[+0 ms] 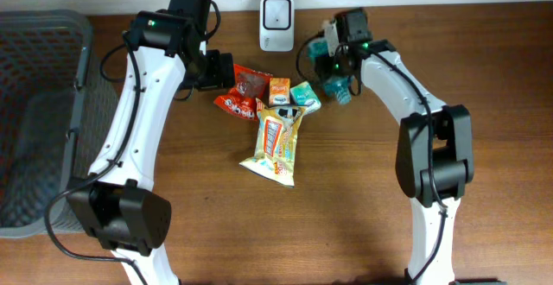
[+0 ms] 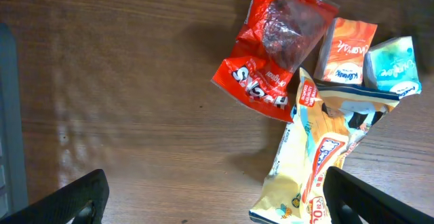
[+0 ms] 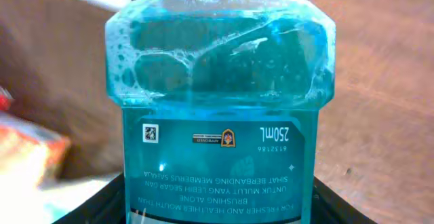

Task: Scan the item barcode
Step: 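Lift the teal mouthwash with the right gripper to the white scanner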

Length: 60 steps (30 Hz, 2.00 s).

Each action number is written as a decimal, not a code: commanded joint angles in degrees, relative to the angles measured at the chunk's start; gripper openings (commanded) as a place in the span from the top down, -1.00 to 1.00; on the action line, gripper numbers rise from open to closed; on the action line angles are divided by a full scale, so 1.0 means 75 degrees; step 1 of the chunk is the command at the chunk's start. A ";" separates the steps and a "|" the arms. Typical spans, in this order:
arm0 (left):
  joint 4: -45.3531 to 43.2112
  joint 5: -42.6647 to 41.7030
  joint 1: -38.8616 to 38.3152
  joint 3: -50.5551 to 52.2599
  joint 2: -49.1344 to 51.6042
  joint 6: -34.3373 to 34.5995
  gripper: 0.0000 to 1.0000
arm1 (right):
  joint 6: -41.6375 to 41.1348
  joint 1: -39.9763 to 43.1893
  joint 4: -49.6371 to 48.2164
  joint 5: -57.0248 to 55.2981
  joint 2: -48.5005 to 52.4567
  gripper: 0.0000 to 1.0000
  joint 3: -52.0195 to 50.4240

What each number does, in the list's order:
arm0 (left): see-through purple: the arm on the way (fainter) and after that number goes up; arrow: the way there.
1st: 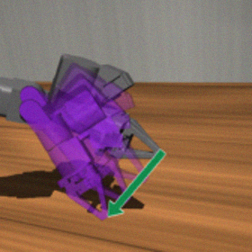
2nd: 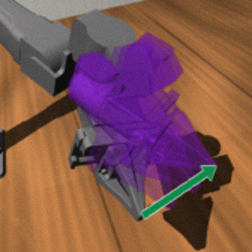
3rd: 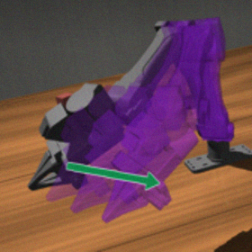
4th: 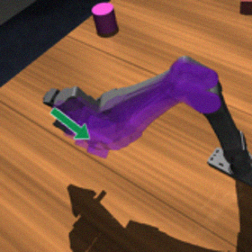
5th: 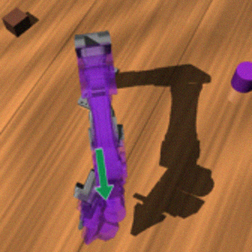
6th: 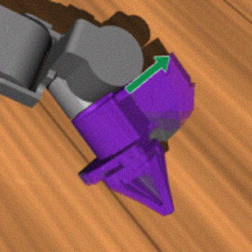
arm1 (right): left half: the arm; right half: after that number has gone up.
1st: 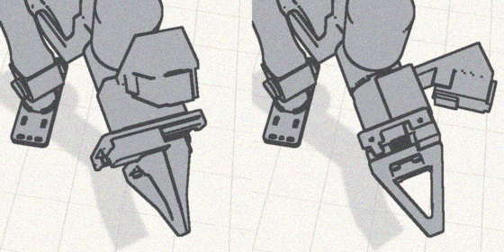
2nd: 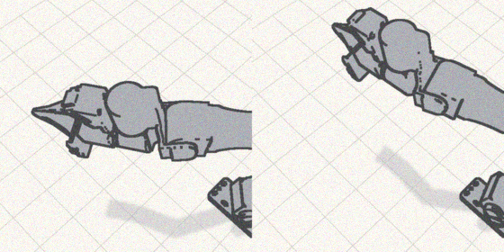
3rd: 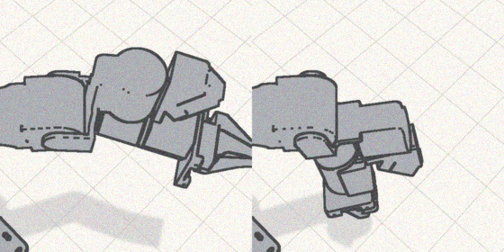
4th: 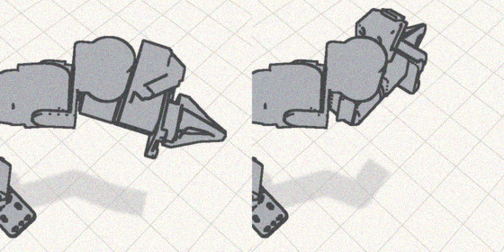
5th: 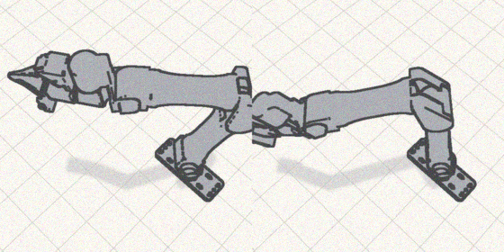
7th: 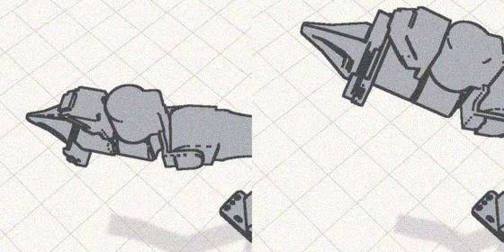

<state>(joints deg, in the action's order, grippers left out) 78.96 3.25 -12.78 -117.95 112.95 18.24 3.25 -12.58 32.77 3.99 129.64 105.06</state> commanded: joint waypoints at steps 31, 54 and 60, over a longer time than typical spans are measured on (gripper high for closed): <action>-0.0009 0.0003 -0.0023 0.0020 -0.0006 0.0079 -0.98 | -0.2186 -0.1326 -0.5260 -0.1486 0.0956 -0.11 0.0673; -0.0009 0.0003 -0.0023 0.0020 -0.0006 0.0079 -0.98 | -0.2165 -0.1070 -0.5036 -0.1533 0.0697 -0.11 0.0673; -0.0009 0.0003 -0.0023 0.0020 -0.0003 0.0079 -0.98 | -0.3174 0.0157 -0.3381 -0.2428 0.0224 -0.11 0.0676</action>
<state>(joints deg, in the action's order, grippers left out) 78.94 3.25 -12.80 -117.95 112.95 18.24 -16.97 -16.29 5.26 -10.44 137.80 108.36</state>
